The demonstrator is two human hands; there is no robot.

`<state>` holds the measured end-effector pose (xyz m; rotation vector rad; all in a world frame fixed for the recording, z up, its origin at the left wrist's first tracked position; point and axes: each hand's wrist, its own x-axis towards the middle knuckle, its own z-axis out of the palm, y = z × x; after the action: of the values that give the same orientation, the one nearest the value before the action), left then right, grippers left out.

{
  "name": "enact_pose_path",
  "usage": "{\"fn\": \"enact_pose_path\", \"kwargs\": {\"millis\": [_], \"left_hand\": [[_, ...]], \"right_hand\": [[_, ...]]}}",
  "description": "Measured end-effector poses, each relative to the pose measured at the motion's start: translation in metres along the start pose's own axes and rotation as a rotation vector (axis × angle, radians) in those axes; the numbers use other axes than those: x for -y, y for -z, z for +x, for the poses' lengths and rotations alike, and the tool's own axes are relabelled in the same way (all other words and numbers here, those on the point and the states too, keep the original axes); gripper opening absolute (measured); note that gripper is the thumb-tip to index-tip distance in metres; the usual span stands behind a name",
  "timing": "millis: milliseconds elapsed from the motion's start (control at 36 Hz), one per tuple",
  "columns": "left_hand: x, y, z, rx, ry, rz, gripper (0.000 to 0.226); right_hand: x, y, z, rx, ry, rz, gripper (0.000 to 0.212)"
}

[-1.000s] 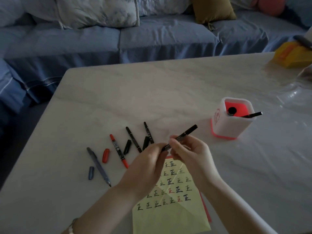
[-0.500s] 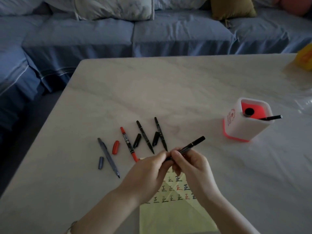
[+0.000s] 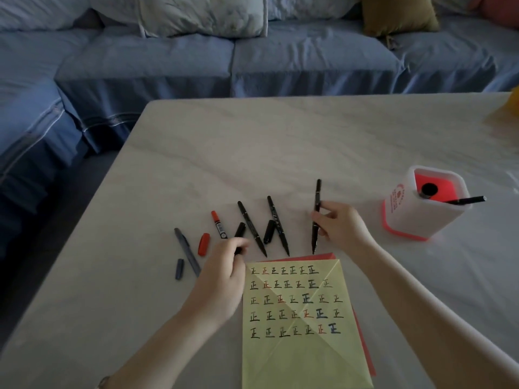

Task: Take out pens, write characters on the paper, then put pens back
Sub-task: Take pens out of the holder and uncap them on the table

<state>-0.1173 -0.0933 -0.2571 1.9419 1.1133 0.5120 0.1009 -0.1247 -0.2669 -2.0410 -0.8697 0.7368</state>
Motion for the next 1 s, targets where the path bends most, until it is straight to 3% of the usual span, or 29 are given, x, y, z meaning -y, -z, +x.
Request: {"fn": "enact_pose_path", "kwargs": {"millis": [167, 528, 778, 1000], "left_hand": [[-0.005, -0.001, 0.012, -0.137, -0.004, -0.031, 0.027], [-0.025, -0.023, 0.048, -0.153, -0.003, -0.068, 0.013], [-0.049, -0.057, 0.098, 0.079, -0.004, 0.207, 0.012], [-0.045, -0.075, 0.106, 0.255, 0.003, 0.360, 0.014]], "right_hand": [[-0.011, -0.016, 0.011, 0.031, 0.038, -0.302, 0.031], [-0.021, -0.027, 0.015, 0.002, 0.151, -0.327, 0.021], [-0.028, -0.019, 0.002, -0.123, 0.003, 0.069, 0.014], [-0.034, 0.001, -0.014, -0.151, 0.075, -0.031, 0.016]]}}
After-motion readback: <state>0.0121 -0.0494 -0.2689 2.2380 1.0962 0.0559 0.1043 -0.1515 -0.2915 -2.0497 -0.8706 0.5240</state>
